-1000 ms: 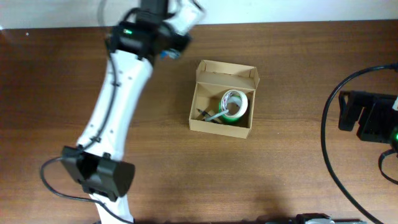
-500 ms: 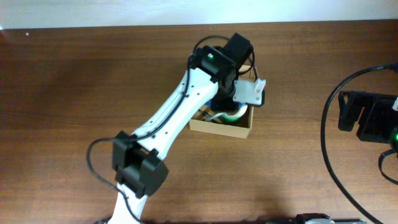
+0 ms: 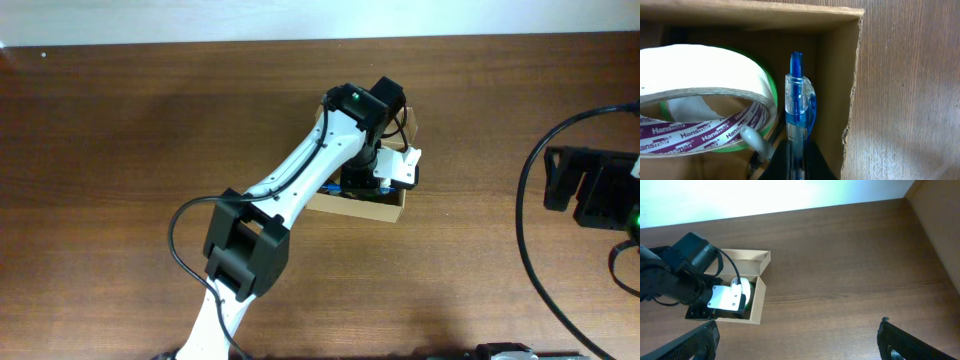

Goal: Pack container
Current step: 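Lower the blue pen into the box and open the left gripper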

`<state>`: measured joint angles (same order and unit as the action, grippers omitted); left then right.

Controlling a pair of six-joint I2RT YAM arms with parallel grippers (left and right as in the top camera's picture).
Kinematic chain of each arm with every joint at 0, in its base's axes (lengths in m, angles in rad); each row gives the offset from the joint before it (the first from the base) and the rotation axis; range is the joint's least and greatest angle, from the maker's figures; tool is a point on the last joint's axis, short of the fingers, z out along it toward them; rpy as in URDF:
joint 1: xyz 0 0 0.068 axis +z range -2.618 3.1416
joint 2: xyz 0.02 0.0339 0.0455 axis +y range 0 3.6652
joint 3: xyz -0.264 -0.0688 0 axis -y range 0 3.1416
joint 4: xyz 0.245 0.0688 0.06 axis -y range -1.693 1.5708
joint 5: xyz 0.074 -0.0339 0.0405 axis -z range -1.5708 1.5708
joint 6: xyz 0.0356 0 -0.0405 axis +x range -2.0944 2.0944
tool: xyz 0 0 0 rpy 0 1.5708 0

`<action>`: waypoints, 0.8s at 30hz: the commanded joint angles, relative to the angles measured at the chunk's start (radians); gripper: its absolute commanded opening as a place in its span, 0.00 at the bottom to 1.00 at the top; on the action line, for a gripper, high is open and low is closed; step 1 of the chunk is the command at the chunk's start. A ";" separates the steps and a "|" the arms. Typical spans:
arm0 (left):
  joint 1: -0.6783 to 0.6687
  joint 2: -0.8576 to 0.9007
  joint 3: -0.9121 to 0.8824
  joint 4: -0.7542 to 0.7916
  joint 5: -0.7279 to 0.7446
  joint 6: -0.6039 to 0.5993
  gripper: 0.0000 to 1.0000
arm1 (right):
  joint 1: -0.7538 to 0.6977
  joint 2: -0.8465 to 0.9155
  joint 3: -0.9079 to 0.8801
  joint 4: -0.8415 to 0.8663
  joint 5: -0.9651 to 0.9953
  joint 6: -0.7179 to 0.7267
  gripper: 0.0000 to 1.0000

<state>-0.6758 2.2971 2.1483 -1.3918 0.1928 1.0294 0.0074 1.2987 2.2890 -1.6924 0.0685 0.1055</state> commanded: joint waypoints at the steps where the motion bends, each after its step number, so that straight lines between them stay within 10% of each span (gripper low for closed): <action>1: 0.004 0.020 -0.006 0.005 0.025 0.004 0.28 | 0.006 -0.008 0.011 -0.006 -0.009 -0.002 0.99; 3: 0.004 0.020 -0.006 0.007 0.025 -0.009 0.58 | 0.006 -0.008 0.011 -0.006 -0.009 -0.002 0.99; 8: 0.004 0.020 -0.006 0.019 0.024 -0.030 0.95 | 0.006 -0.008 0.011 -0.006 -0.009 -0.002 0.99; 24: 0.034 -0.084 0.229 0.180 -0.260 -0.394 1.00 | 0.006 0.096 0.011 -0.006 -0.040 -0.003 0.98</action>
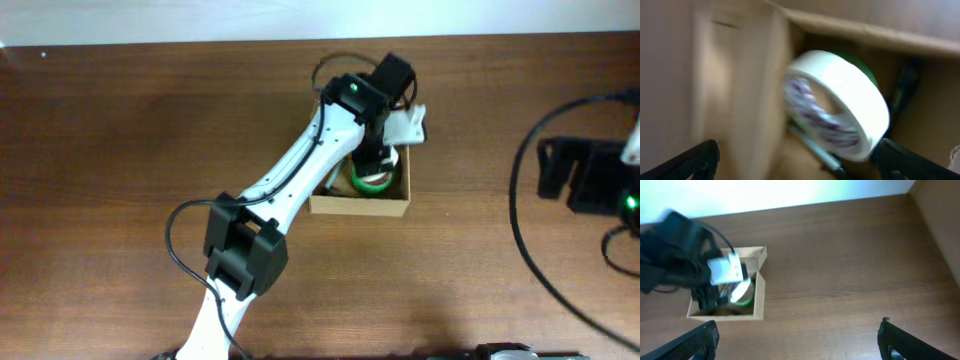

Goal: Pack container
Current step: 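Lower the blue pen into the box and open the left gripper, then raise both arms and bring the grippers to the box's side flaps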

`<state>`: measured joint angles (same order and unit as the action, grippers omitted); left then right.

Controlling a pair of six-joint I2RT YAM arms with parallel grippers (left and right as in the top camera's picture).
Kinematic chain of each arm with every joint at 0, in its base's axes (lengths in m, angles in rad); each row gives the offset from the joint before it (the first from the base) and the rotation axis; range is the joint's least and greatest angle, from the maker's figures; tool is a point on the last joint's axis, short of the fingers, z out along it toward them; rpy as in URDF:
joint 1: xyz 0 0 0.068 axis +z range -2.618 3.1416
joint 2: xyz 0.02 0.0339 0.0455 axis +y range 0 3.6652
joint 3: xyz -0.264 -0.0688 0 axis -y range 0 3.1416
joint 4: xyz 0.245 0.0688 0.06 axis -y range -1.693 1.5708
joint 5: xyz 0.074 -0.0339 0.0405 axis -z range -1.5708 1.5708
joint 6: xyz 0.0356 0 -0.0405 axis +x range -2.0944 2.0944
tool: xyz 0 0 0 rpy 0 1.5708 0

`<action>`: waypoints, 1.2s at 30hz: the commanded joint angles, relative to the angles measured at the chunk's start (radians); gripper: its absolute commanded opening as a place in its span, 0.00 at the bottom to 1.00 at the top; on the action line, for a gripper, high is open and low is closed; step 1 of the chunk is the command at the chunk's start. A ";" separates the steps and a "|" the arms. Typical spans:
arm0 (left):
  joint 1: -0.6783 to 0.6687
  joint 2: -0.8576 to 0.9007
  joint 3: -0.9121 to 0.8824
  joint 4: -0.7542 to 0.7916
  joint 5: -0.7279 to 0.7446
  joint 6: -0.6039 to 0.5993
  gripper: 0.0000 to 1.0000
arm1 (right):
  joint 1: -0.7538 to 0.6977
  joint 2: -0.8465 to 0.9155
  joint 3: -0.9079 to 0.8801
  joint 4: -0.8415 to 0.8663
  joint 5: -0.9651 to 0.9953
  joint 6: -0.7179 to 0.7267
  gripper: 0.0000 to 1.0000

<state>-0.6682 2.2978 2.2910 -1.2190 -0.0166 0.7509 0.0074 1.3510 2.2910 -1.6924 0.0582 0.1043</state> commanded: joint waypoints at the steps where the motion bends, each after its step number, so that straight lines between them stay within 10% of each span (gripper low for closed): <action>1: 0.035 -0.095 0.114 0.006 -0.051 -0.137 1.00 | 0.006 0.054 0.010 -0.006 -0.033 -0.002 0.97; 12: 0.085 -0.192 0.212 -0.028 -0.080 -0.219 1.00 | 0.006 0.072 0.010 -0.006 -0.055 -0.019 0.95; 24: 0.373 -0.323 0.216 -0.128 -0.118 -0.649 1.00 | 0.006 0.313 -0.004 -0.006 -0.139 -0.023 0.91; 30: 0.611 -0.302 0.210 -0.233 0.024 -0.711 1.00 | -0.010 0.483 -0.004 -0.006 -0.259 -0.053 0.63; 36: 0.805 -0.261 0.210 -0.217 0.204 -0.714 0.80 | -0.016 0.599 -0.004 0.061 -0.370 -0.038 0.04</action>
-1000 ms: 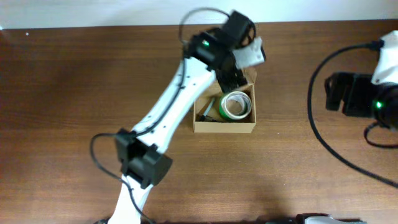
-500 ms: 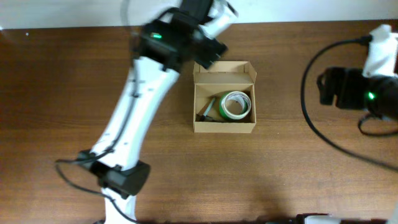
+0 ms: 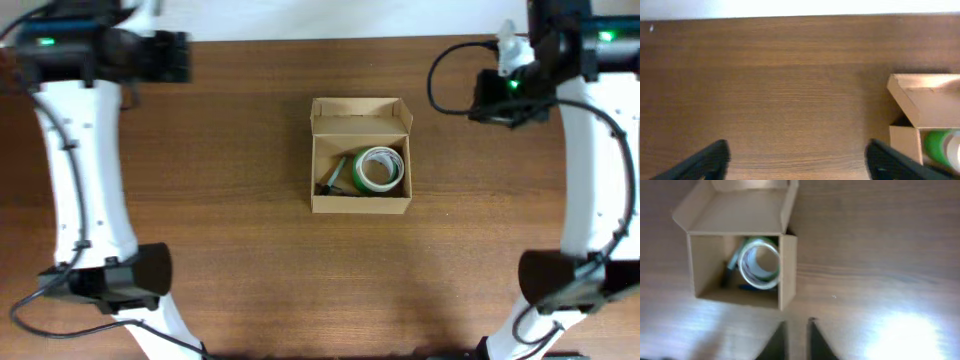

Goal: Pack container
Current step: 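Raise both arms and bring the grippers to the box's side flaps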

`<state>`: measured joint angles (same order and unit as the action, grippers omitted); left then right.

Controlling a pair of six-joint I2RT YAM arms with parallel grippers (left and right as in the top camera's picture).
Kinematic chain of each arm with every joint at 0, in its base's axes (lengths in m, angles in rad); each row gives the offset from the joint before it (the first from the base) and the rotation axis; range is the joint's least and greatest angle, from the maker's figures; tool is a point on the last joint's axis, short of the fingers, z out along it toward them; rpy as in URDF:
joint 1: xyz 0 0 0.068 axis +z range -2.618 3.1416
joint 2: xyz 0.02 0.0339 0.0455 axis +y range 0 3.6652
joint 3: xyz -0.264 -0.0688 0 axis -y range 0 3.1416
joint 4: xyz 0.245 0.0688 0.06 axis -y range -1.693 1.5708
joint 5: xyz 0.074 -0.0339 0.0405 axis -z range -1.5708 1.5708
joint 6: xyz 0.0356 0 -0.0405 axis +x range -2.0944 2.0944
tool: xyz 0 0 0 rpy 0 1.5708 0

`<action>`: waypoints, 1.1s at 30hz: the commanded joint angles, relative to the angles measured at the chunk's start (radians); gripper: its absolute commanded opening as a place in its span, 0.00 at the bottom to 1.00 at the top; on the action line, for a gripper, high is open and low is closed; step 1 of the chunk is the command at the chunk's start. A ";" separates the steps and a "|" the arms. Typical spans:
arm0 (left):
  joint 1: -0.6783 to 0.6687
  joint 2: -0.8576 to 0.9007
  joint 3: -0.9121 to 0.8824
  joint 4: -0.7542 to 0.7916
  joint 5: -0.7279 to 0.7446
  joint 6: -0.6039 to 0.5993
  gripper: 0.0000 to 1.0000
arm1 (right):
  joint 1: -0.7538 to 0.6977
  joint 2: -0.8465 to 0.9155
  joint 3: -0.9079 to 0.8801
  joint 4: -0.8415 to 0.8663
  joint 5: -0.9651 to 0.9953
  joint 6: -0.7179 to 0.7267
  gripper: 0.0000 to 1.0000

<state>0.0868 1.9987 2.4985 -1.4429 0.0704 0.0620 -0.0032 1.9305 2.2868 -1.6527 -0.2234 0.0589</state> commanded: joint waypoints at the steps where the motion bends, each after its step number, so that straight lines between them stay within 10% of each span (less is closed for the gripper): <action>1: 0.070 0.055 0.002 0.006 0.117 -0.025 0.70 | -0.005 0.034 0.000 0.042 -0.087 0.027 0.04; 8: 0.155 0.227 0.002 0.007 0.158 -0.025 0.26 | -0.028 0.138 0.000 0.133 -0.166 0.107 0.04; 15: 0.163 0.427 0.002 0.109 0.436 -0.051 0.02 | -0.093 0.282 0.000 0.140 -0.465 0.127 0.04; 33: -0.013 0.630 0.003 0.531 0.815 -0.365 0.02 | -0.215 0.414 0.000 0.147 -0.603 0.281 0.04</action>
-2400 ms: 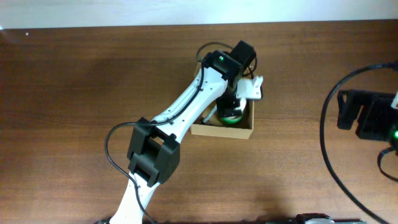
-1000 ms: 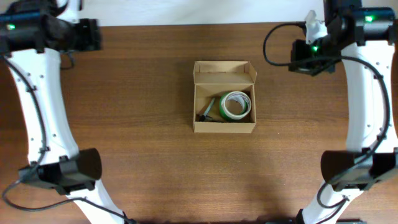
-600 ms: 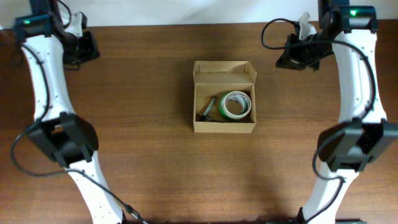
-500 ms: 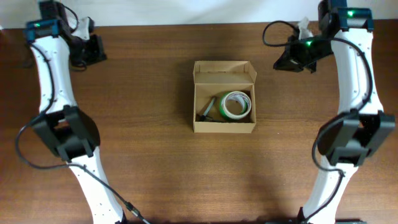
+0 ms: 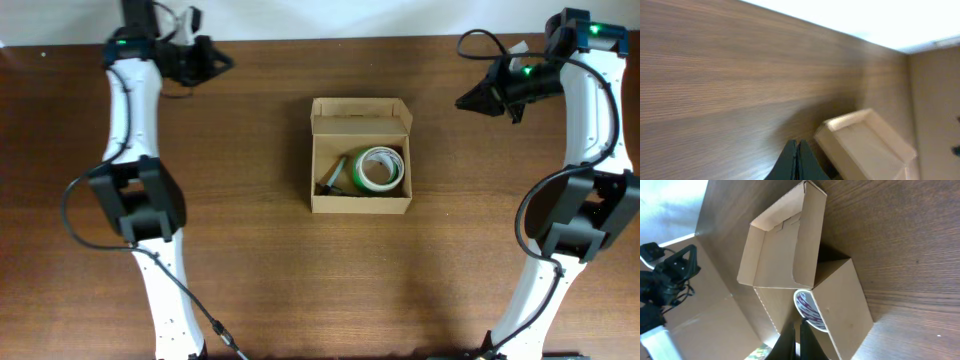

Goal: Pack container
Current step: 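Raise both arms and bring the grippers to the box's side flaps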

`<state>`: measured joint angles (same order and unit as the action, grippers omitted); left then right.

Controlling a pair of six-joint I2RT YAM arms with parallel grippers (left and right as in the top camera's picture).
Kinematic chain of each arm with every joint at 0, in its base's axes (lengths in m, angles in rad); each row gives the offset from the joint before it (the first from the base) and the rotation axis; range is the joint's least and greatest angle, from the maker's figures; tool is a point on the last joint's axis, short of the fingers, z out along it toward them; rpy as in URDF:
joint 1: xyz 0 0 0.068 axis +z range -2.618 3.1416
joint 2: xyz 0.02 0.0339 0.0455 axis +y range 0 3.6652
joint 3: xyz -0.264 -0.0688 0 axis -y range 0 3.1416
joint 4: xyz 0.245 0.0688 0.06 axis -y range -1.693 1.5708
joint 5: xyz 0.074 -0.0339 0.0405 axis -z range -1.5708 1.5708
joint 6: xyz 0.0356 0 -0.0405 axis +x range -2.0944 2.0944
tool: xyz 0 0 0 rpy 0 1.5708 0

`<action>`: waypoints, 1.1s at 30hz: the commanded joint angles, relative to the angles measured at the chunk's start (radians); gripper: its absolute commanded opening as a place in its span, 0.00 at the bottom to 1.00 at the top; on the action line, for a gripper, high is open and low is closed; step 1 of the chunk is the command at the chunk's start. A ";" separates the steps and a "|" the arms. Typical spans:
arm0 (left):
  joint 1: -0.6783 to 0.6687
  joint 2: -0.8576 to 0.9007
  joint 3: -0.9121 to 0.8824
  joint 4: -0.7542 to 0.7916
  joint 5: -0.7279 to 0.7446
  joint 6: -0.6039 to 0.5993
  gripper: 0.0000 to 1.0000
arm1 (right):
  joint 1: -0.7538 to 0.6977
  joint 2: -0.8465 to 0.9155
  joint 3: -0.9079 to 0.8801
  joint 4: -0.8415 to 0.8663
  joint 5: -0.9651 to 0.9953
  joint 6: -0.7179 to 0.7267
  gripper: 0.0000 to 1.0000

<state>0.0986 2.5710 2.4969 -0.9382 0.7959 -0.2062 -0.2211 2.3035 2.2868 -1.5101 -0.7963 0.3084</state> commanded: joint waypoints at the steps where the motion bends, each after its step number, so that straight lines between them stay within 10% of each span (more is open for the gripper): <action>1: -0.031 0.070 0.004 0.046 0.115 -0.121 0.02 | 0.002 0.048 0.000 0.003 -0.031 0.039 0.04; 33: -0.108 0.243 0.004 -0.065 0.397 -0.213 0.02 | 0.018 0.291 0.000 0.005 -0.072 0.187 0.04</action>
<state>0.0181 2.7506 2.4969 -1.0050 1.1465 -0.4129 -0.2153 2.5847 2.2868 -1.5101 -0.8486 0.4892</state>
